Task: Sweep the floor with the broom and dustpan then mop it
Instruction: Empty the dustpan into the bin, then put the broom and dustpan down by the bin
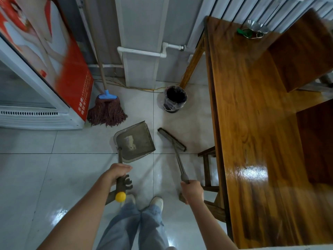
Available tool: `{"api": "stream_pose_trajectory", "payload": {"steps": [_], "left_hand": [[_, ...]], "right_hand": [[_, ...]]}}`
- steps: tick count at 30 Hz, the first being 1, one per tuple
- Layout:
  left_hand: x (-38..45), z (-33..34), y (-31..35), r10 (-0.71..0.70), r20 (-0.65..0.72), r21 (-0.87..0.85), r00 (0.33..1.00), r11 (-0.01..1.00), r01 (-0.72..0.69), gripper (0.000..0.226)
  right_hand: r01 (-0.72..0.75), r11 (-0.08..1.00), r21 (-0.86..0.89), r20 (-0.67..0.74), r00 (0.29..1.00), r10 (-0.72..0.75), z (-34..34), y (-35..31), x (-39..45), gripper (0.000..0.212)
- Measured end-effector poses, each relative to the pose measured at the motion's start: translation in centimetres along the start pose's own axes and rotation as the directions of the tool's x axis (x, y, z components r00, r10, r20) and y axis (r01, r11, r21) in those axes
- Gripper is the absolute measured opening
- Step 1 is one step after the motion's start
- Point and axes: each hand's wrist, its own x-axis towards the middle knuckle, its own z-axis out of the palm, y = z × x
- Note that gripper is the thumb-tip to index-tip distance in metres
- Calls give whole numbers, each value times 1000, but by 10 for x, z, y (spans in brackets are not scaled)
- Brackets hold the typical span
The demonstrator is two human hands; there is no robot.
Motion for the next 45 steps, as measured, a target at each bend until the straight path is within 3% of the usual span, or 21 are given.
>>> {"api": "stream_pose_trajectory", "payload": {"steps": [5, 8, 12, 17, 20, 23, 25, 28, 32, 34, 39, 45], "left_hand": [[-13, -14, 12, 17, 84, 28, 996, 999, -19, 30], [-22, -26, 25, 80, 96, -122, 992, 990, -68, 37], [-28, -42, 52, 22, 87, -330, 996, 944, 8, 41], [-38, -52, 60, 62, 286, -309, 956, 951, 31, 86], [-61, -37, 71, 97, 271, -248, 958, 968, -28, 72], [-92, -19, 81, 145, 306, -47, 941, 989, -137, 48], [-100, -5, 80, 167, 273, 52, 947, 981, -188, 49], [-106, 10, 74, 224, 182, 154, 957, 955, -253, 77], [-114, 31, 55, 323, 27, 185, 946, 928, -322, 88], [-121, 44, 43, 390, -107, 213, 915, 907, -362, 90], [-138, 70, 11, 539, -367, 189, 758, 841, -507, 76], [-143, 67, -3, 569, -334, 131, 752, 818, -560, 68]], "right_hand": [[-7, 1000, 13, -4, 1000, 7, 5, -1, -4, 32], [-11, 1000, 9, -6, 1000, 11, 8, -4, -5, 31], [7, 1000, 4, -1, 1000, -7, 11, -8, -7, 33], [17, 1000, -11, 20, 1000, -16, 10, -11, -12, 33], [22, 999, -31, 40, 999, -21, 2, -13, -16, 30], [50, 996, -71, 59, 997, -46, -10, -12, -16, 29], [57, 995, -80, 79, 996, -51, -16, -11, -16, 31], [69, 993, -92, 109, 992, -59, -20, -15, -15, 44], [96, 986, -133, 145, 986, -77, -32, -6, -13, 61], [101, 984, -149, 147, 986, -79, -35, 0, -14, 64], [123, 983, -135, 172, 980, -99, -40, 12, -16, 62], [126, 987, -104, 209, 973, -103, -44, 19, -16, 65]]}}
